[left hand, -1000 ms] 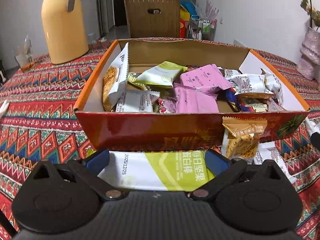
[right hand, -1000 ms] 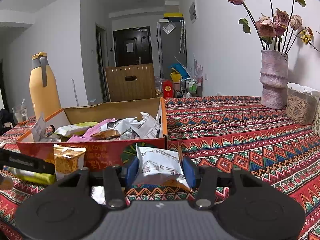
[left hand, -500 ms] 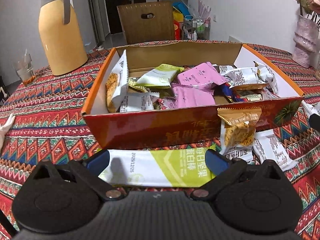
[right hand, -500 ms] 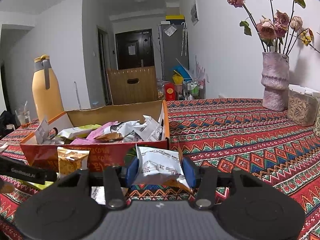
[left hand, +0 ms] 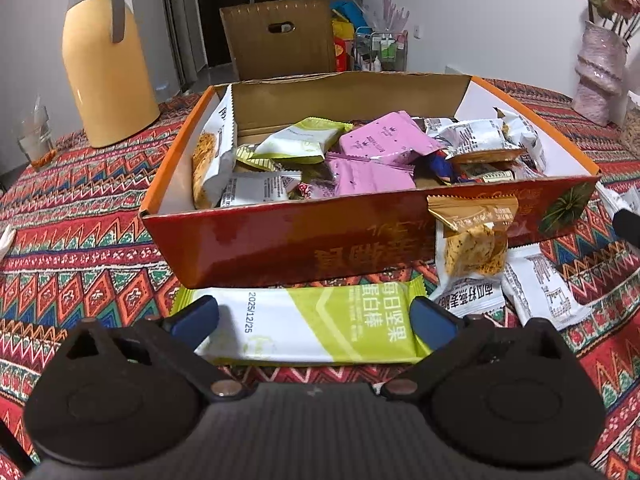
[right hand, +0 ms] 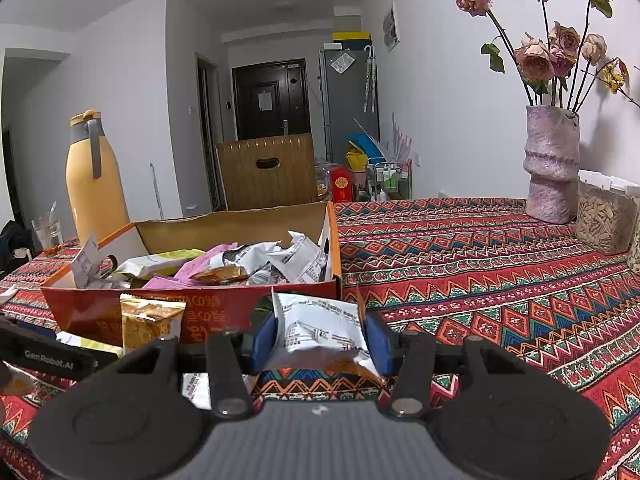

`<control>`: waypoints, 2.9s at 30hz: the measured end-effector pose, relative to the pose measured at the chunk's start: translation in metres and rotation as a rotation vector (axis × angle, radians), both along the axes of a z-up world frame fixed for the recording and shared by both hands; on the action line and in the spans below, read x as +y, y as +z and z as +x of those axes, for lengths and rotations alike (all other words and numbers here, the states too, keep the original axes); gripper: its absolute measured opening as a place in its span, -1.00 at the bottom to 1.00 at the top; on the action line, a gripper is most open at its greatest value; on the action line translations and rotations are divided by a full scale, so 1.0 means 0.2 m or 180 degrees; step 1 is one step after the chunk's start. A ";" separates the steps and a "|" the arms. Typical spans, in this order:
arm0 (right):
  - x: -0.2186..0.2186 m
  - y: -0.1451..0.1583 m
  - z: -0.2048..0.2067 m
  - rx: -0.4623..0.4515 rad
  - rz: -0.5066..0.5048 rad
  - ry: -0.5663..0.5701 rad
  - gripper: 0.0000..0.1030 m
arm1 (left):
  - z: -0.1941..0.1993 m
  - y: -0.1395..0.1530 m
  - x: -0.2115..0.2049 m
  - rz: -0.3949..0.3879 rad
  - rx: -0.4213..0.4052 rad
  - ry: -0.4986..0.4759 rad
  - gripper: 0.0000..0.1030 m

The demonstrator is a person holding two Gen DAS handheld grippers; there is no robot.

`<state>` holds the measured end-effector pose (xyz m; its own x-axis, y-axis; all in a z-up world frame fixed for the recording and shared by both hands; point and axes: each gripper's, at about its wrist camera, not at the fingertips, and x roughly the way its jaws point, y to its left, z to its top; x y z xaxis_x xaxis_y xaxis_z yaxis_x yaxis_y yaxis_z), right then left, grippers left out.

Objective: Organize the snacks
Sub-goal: 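Grasp the green-yellow snack bar with the left gripper while the right gripper holds its packet, then carry both packets over the box and open both grippers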

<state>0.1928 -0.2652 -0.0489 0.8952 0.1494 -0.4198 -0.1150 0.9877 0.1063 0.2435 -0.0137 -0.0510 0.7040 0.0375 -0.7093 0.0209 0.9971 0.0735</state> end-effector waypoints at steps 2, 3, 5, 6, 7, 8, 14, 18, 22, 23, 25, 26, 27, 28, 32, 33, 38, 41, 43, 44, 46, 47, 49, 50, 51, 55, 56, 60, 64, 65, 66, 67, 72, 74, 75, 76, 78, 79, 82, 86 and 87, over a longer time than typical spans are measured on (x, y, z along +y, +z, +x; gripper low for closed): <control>0.00 0.00 0.00 0.0001 0.0000 -0.0002 -0.05 | 0.00 0.00 0.01 -0.0017 -0.0003 -0.0001 1.00; 0.00 0.00 0.00 0.0000 0.0000 -0.0002 -0.05 | 0.00 0.00 0.01 -0.0015 -0.0004 -0.0005 1.00; 0.00 0.00 0.00 -0.0002 0.0000 -0.0001 -0.05 | -0.01 0.00 0.01 -0.0008 -0.0018 -0.0006 0.99; 0.00 0.00 0.00 -0.0001 0.0000 0.0000 -0.05 | -0.02 0.00 0.01 -0.0011 -0.0027 -0.0008 0.97; 0.00 0.00 0.00 0.0000 0.0000 0.0001 -0.05 | -0.03 0.00 0.00 -0.0012 -0.0043 -0.0019 0.93; 0.00 0.00 0.00 -0.0002 0.0001 0.0000 -0.05 | -0.04 0.00 0.00 -0.0012 -0.0061 -0.0033 0.88; 0.01 0.00 -0.01 -0.0015 0.0009 0.0006 -0.05 | -0.14 0.04 -0.01 -0.0024 -0.0136 -0.0197 0.32; 0.01 0.00 -0.01 -0.0028 0.0016 0.0010 -0.05 | -0.19 0.04 0.03 -0.0074 -0.0126 -0.0171 0.37; 0.01 0.01 -0.01 -0.0040 0.0019 0.0025 -0.05 | -0.23 0.07 0.08 -0.0112 -0.0123 -0.0070 0.48; 0.01 0.01 -0.02 -0.0041 0.0019 0.0029 -0.05 | -0.24 0.09 0.09 -0.0137 -0.0158 -0.0031 0.62; 0.01 0.01 -0.01 -0.0043 0.0016 0.0033 -0.05 | -0.24 0.14 0.10 -0.0146 -0.0272 0.0140 0.91; 0.01 0.01 -0.01 -0.0042 0.0017 0.0032 -0.05 | -0.22 0.15 0.09 -0.0122 -0.0298 0.0256 0.98; 0.01 0.01 -0.01 -0.0042 0.0016 0.0031 -0.05 | -0.20 0.17 0.08 -0.0094 -0.0297 0.0352 0.98; 0.01 0.01 -0.01 -0.0041 0.0013 0.0029 -0.05 | -0.17 0.17 0.07 -0.0076 -0.0267 0.0397 0.98; 0.01 0.00 -0.01 -0.0024 0.0006 0.0016 -0.05 | -0.04 0.12 0.00 0.0107 -0.0047 0.0546 0.97; 0.01 0.00 -0.01 -0.0021 0.0007 0.0014 -0.05 | -0.02 0.10 -0.01 0.0145 0.0003 0.0566 0.97; 0.01 0.00 0.00 -0.0009 0.0007 0.0017 -0.05 | -0.02 0.01 0.00 0.0291 0.0140 0.0553 0.70; 0.01 0.00 0.00 -0.0007 0.0005 0.0017 -0.04 | -0.12 0.01 0.02 0.0328 0.0107 0.0408 0.56; 0.01 0.00 0.00 0.0002 -0.0004 0.0017 -0.04 | -0.17 0.01 0.02 0.0375 0.0107 0.0318 0.56; 0.01 -0.01 0.00 0.0006 -0.0008 0.0015 -0.04 | -0.20 0.01 0.03 0.0413 0.0105 0.0276 0.51; 0.01 -0.01 0.00 0.0012 -0.0019 0.0010 -0.04 | -0.25 0.00 0.04 0.0447 0.0134 0.0200 0.45; 0.01 -0.01 0.00 0.0015 -0.0026 0.0006 -0.04 | -0.29 -0.01 0.06 0.0462 0.0128 0.0163 0.44; 0.02 -0.02 0.01 0.0023 -0.0041 0.0000 -0.04 | -0.34 -0.01 0.08 0.0511 0.0089 0.0129 0.46; 0.02 -0.02 0.01 0.0029 -0.0053 -0.0005 -0.04 | -0.37 0.00 0.09 0.0493 0.0058 0.0134 0.46; 0.02 -0.02 0.01 0.0038 -0.0068 -0.0013 -0.04 | -0.39 0.01 0.12 0.0443 0.0014 0.0150 0.48; 0.03 -0.04 0.03 0.0072 -0.0125 -0.0031 -0.04 | -0.39 0.05 0.20 0.0290 -0.0083 0.0368 0.62; 0.04 -0.04 0.03 0.0076 -0.0141 -0.0036 -0.04 | -0.38 0.05 0.21 0.0244 -0.0075 0.0420 0.62; 0.04 -0.04 0.03 0.0072 -0.0170 -0.0048 -0.04 | -0.31 0.03 0.23 0.0111 -0.0012 0.0485 0.61; 0.04 -0.05 0.03 0.0073 -0.0173 -0.0077 -0.04 | -0.28 0.00 0.23 0.0015 0.0044 0.0472 0.45; 0.04 -0.05 0.03 0.0075 -0.0170 -0.0081 -0.04 | -0.28 -0.01 0.23 -0.0010 0.0056 0.0468 0.39; 0.04 -0.05 0.03 0.0076 -0.0170 -0.0083 -0.04 | -0.28 -0.02 0.23 -0.0030 0.0055 0.0464 0.38; 0.04 -0.05 0.03 0.0075 -0.0169 -0.0081 -0.04 | -0.29 -0.02 0.23 -0.0048 0.0044 0.0458 0.35; 0.04 -0.05 0.03 0.0061 -0.0167 -0.0063 -0.05 | -0.30 -0.01 0.24 -0.0163 0.0018 0.0391 -0.22; 0.04 -0.05 0.03 0.0054 -0.0164 -0.0062 -0.05 | -0.31 -0.01 0.23 -0.0164 0.0001 0.0380 -0.23; 0.04 -0.05 0.03 0.0051 -0.0162 -0.0061 -0.05 | -0.32 -0.01 0.23 -0.0177 -0.0013 0.0391 -0.24; 0.04 -0.05 0.03 0.0046 -0.0160 -0.0059 -0.05 | -0.32 -0.01 0.23 -0.0176 -0.0038 0.0402 -0.24; 0.03 -0.05 0.02 0.0033 -0.0154 -0.0054 -0.05 | -0.34 0.01 0.23 -0.0157 -0.0091 0.0410 -0.24; 0.03 -0.05 0.02 0.0025 -0.0152 -0.0051 -0.05 | -0.34 0.01 0.23 -0.0164 -0.0116 0.0407 -0.24; 0.03 -0.05 0.02 0.0012 -0.0150 -0.0045 -0.05 | -0.36 0.04 0.23 -0.0185 -0.0183 0.0398 -0.24; 0.03 -0.04 0.01 -0.0011 -0.0138 -0.0034 -0.05 | -0.39 0.06 0.23 -0.0238 -0.0253 0.0390 -0.24; 0.03 -0.04 0.01 -0.0016 -0.0136 -0.0032 -0.05 | -0.40 0.07 0.23 -0.0250 -0.0276 0.0384 -0.24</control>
